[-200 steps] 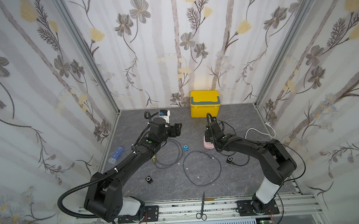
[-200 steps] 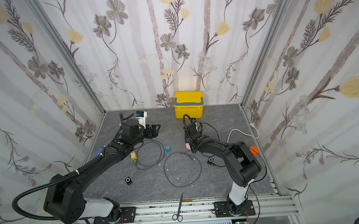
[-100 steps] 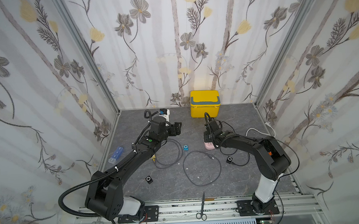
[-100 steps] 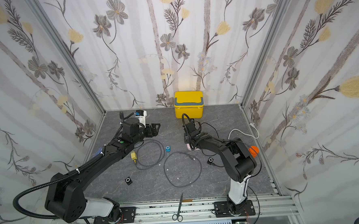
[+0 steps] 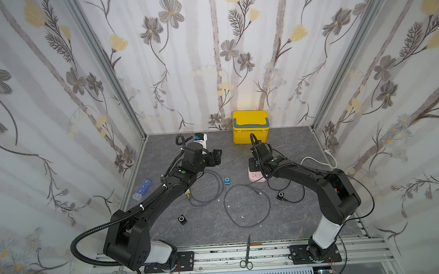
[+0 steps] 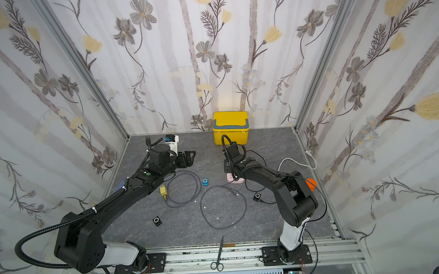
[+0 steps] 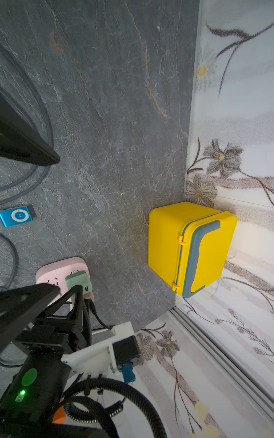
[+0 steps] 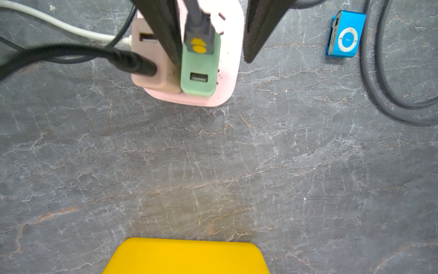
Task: Charge mp3
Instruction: Insert the plug into the socket.
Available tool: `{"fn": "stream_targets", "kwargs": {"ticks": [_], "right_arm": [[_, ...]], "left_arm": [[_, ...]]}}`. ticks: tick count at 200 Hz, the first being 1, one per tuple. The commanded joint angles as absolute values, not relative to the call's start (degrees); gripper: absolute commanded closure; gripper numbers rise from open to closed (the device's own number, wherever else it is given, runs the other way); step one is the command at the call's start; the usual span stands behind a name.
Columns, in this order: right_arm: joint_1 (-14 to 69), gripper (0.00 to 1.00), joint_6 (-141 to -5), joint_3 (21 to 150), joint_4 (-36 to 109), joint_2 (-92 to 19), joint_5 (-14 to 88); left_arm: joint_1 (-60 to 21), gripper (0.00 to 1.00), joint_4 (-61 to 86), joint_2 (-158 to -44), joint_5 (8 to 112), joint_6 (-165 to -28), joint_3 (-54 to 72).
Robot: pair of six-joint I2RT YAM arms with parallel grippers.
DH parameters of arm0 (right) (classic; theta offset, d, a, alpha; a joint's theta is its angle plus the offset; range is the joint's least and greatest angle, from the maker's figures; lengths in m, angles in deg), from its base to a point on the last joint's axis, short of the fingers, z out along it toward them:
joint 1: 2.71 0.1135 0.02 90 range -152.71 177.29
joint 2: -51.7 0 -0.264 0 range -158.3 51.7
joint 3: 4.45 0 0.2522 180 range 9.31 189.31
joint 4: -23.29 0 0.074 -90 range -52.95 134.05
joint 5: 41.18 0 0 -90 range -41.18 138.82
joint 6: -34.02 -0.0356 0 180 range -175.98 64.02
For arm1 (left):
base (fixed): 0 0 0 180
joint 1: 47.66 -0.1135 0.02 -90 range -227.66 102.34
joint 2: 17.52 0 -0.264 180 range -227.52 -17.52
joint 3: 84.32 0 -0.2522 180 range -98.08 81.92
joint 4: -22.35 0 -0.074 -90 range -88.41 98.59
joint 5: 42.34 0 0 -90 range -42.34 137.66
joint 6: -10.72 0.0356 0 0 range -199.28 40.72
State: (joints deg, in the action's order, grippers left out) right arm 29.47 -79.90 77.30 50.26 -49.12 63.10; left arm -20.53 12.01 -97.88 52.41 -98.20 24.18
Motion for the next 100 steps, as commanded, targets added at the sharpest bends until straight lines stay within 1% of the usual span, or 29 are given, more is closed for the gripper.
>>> {"fn": "stream_targets", "kwargs": {"ticks": [1, 26, 30, 39, 61, 100], "right_arm": [[29.41, 0.55, -80.12, 76.40, 51.71, -48.33, 65.76], [29.38, 0.51, -80.22, 75.17, 50.81, -48.50, 66.22], [29.45, 0.46, -80.19, 75.14, 50.60, -48.52, 66.18], [29.43, 0.42, -80.15, 75.06, 50.24, -48.39, 66.26], [29.43, 0.44, -79.81, 74.94, 49.18, -47.81, 66.21], [29.51, 0.44, -80.30, 76.10, 50.92, -46.98, 66.42]], "left_arm": [[-20.61, 0.19, 12.46, -97.87, 52.72, -98.51, 24.35], [-20.59, 0.19, 12.02, -98.47, 52.93, -98.45, 23.96], [-20.58, 0.19, 11.93, -98.55, 52.90, -98.50, 23.90], [-20.53, 0.19, 11.84, -98.69, 52.91, -98.45, 23.73], [-20.55, 0.19, 11.78, -99.07, 52.98, -98.61, 23.56], [-20.58, 0.19, 11.60, -99.64, 53.30, -98.96, 23.25]]}}
